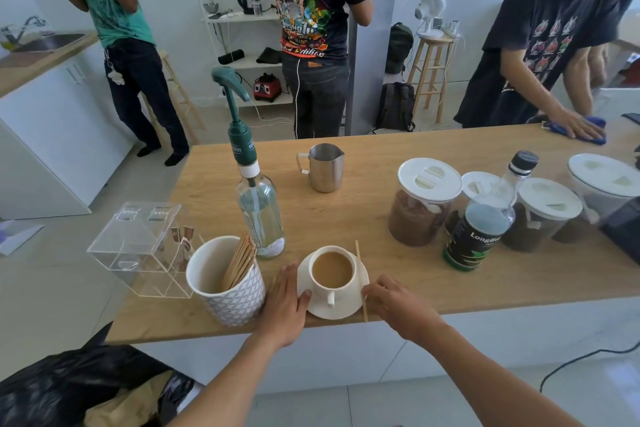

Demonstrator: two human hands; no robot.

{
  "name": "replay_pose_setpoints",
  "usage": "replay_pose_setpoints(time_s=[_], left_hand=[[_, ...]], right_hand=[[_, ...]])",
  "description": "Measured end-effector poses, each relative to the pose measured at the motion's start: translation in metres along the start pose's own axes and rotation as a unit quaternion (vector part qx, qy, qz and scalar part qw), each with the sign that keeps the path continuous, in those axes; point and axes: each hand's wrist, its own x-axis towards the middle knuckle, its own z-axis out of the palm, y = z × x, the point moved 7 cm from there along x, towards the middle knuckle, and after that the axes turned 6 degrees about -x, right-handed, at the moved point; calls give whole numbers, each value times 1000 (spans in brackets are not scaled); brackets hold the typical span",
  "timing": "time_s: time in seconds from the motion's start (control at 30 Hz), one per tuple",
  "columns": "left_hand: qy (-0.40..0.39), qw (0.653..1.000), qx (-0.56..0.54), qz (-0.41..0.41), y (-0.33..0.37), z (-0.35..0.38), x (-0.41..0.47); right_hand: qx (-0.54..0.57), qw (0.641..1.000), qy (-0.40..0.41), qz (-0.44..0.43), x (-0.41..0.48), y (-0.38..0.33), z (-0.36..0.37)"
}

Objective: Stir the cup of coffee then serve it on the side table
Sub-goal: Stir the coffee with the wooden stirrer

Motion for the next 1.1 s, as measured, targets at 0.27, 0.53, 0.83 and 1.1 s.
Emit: replay_pose_setpoints(time_s=[0.27,0.53,0.83,1.1], left_hand=[[31,993,108,36,-4,7,0],[11,990,138,32,-5,8,0],[-1,991,132,25,-5,8,0],[-6,992,128,19,-4,8,1]], right_hand=[[-27,998,36,-51,-3,-13,-2],[-39,995,41,-77,1,-25,-6],[-8,989,134,-59,-6,-26,-64],[124,935,331,17,-10,-26,-164]])
